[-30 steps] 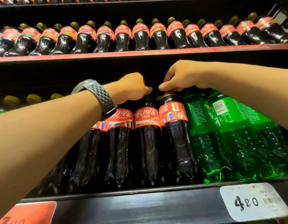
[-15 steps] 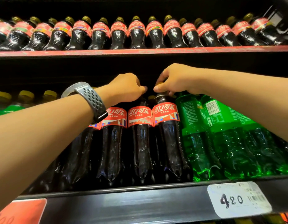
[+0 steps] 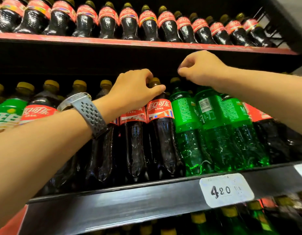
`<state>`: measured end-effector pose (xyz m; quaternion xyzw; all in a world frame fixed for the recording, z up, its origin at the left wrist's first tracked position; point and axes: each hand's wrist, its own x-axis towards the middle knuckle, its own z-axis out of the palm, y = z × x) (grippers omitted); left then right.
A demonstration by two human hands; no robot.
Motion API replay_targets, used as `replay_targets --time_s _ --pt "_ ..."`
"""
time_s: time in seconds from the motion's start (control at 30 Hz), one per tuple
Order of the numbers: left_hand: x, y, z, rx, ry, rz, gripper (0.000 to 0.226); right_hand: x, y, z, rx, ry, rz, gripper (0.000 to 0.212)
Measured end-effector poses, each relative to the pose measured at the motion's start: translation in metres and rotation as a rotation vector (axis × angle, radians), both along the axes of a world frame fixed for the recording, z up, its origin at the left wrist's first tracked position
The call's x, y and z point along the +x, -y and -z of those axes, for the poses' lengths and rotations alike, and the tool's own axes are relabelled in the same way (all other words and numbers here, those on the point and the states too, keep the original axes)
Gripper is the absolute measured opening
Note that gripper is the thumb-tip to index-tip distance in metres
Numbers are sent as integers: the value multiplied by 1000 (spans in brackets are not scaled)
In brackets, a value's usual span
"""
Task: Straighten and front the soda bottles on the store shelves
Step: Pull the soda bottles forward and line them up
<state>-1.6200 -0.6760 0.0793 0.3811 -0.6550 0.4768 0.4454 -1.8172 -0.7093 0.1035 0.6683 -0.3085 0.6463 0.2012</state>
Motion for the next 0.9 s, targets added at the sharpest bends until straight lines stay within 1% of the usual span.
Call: replay_targets --time_s 0.13,0.2,0.27,0.33,0.4,0.47,0.53,0.6,0.67,0.73,0.8,0.9 --pt "-1 2 4 -53 6 2 58 -18 3 5 8 9 135 12" --pt "0 2 3 -47 -24 16 56 -25 6 5 29 12 181 12" --pt "-1 4 2 -40 -66 -3 54 -30 10 3 46 -15 253 19" --pt "-6 6 3 -62 -67 -80 51 -34 12 2 51 -18 297 33" --pt "-10 6 4 -86 -68 -115 48 -38 14 0 53 2 278 47" --pt "-12 3 6 -62 -98 -94 48 -42 17 0 78 -18 243 53" --pt "-13 1 9 -35 -115 -78 49 -48 20 2 104 -67 221 50" --pt "-16 -1 11 -16 -126 -116 47 -52 21 4 95 -103 208 42" --pt "-20 -4 8 -13 -148 -149 44 -57 23 4 72 -109 172 40" --pt "-28 -7 3 -42 -160 -148 45 -60 26 1 60 -126 152 44" --pt "-41 -8 -6 -80 -154 -147 48 -60 30 -3 50 -179 178 49" --pt "-67 2 -18 -62 -133 -199 47 -58 35 -11 39 -228 237 55"
